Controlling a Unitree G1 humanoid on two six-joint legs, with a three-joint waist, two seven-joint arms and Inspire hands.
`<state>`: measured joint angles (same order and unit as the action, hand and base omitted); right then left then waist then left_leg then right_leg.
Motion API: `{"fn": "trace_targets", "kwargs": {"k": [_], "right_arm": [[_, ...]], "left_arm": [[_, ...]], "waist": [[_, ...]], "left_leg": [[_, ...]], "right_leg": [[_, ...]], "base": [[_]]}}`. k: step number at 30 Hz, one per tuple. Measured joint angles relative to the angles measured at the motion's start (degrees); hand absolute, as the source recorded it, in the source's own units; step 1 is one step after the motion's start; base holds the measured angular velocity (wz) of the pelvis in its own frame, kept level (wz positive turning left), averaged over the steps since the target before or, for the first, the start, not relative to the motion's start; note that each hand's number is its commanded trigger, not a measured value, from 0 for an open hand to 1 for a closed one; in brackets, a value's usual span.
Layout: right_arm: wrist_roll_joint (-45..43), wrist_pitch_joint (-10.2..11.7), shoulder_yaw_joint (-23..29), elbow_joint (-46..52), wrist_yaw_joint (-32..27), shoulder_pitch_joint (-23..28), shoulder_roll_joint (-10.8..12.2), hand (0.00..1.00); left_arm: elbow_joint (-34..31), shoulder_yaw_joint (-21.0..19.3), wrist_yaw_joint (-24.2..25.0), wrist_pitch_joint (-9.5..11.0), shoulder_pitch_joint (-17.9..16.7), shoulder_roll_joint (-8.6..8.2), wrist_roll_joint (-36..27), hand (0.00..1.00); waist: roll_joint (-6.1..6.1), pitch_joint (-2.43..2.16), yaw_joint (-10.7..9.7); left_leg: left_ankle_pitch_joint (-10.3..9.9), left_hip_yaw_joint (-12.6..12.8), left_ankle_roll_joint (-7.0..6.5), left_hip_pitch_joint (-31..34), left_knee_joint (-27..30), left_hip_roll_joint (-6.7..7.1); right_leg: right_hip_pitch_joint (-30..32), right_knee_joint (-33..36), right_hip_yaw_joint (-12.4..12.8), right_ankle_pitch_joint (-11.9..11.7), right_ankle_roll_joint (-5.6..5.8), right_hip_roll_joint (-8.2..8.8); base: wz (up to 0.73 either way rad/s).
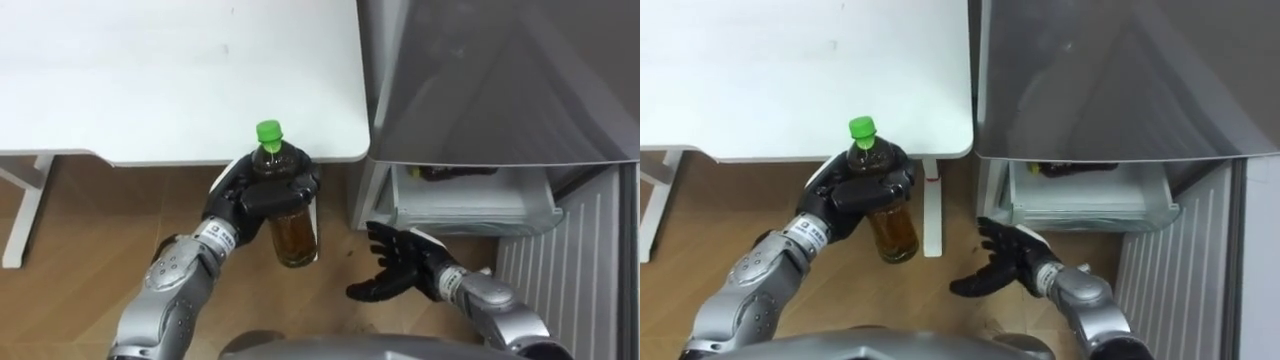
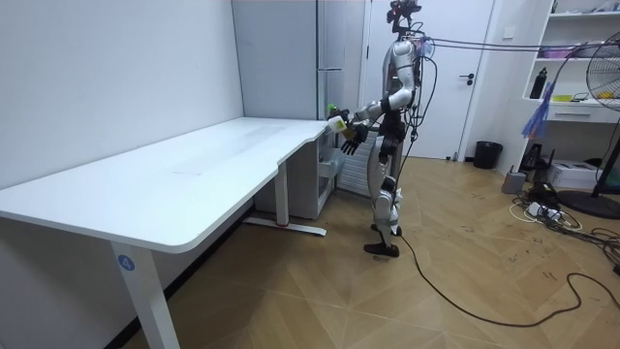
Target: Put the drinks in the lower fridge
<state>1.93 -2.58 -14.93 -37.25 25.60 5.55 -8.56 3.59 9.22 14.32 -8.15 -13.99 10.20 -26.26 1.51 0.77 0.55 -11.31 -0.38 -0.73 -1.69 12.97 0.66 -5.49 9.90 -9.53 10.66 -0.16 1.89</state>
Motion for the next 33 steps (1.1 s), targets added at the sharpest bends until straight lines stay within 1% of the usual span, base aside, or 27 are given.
{"fn": "trace_targets", "kwargs": {"k": [5,9,11,13,14,16,22,26,29,31,33], "right_arm": [[0.0,-0.6,0.1,4.4,5.5,0.2,-1.3,0.0],[0.0,-0.6,0.4,7.2,11.2,0.3,-2.6,0.0],[0.0,-1.0,0.4,8.0,13.6,0.4,-2.9,0.0],[0.1,-1.3,0.2,9.9,16.9,0.4,-3.4,0.0],[0.2,-1.4,0.2,10.4,17.7,0.4,-3.5,0.0],[1.5,-2.4,0.1,11.2,20.4,0.1,-3.6,0.0],[3.1,-5.1,-0.1,13.3,24.4,0.2,-3.5,0.0],[5.6,-5.2,-0.3,13.7,26.3,0.2,-3.4,0.0],[7.4,-5.2,-1.8,13.7,27.1,0.2,-3.5,0.0],[7.5,-6.0,-1.9,13.7,27.6,0.2,-3.9,0.0],[7.5,-6.3,-2.0,13.7,27.8,0.3,-4.0,0.0]], "left_arm": [[0.0,-0.3,0.1,0.0,0.0,0.55,2.3,1.0],[0.0,-0.3,0.6,0.0,0.0,1.15,4.7,1.0],[-0.1,-0.3,1.2,0.0,0.0,1.34,4.7,1.0],[-0.1,0.0,1.7,0.0,0.1,1.64,4.5,1.0],[-0.1,0.0,1.9,0.0,0.1,1.67,4.5,1.0],[-0.1,0.1,2.7,0.0,0.4,1.67,4.4,1.0],[0.0,0.7,3.2,0.0,1.9,1.27,3.9,1.0],[0.4,2.3,4.7,0.0,1.9,1.31,3.7,1.0],[1.4,4.5,6.0,0.0,1.9,1.33,3.8,1.0],[2.4,5.3,6.7,0.0,1.9,1.49,3.7,1.0],[2.5,5.8,7.0,0.0,1.9,1.6,3.7,1.0]], "waist": [[0.46,0.26,0.8],[0.93,0.29,1.1],[1.15,0.26,1.1],[1.18,0.25,1.1],[1.18,0.25,1.2],[1.29,0.18,1.1],[1.29,0.13,1.2],[1.27,0.15,1.3],[1.03,0.29,1.4],[0.63,0.53,1.3],[0.5,0.46,1.3]], "left_leg": [[0.0,0.1,-0.01,0.0,0.1,-0.01],[0.0,0.1,-0.02,0.1,0.3,-0.02],[0.0,0.1,-0.02,0.2,0.4,-0.05],[0.0,0.0,-0.03,0.5,0.6,-0.03],[0.0,0.0,-0.04,0.5,0.6,-0.03],[0.0,0.0,-0.06,0.5,0.7,-0.03],[-0.1,0.1,-0.15,2.1,1.2,-0.06],[-0.1,0.1,-0.21,2.1,1.5,-0.07],[-0.2,0.1,-0.2,2.1,1.6,-0.12],[-0.2,0.2,-0.17,2.3,1.8,-0.46],[-0.2,0.2,-0.16,2.3,1.7,-0.48]], "right_leg": [[0.5,0.9,0.2,0.0,0.04,0.04],[0.5,0.9,0.1,0.0,0.03,0.06],[0.6,0.9,0.1,0.0,0.03,0.05],[0.7,0.9,0.1,0.0,0.03,0.08],[0.7,0.9,0.0,0.0,0.03,0.09],[0.8,1.0,0.1,0.0,0.03,0.1],[2.5,2.0,0.1,0.0,0.04,0.21],[2.4,2.0,0.1,0.0,0.04,0.21],[2.4,2.0,0.0,0.0,0.03,0.19],[2.6,2.2,0.0,0.0,0.04,0.17],[2.6,2.2,0.0,0.1,0.02,0.14]], "base": [[-0.01],[0.0],[0.0],[0.0],[0.0],[0.0],[0.0],[0.0],[0.0],[0.0],[0.0]]}}
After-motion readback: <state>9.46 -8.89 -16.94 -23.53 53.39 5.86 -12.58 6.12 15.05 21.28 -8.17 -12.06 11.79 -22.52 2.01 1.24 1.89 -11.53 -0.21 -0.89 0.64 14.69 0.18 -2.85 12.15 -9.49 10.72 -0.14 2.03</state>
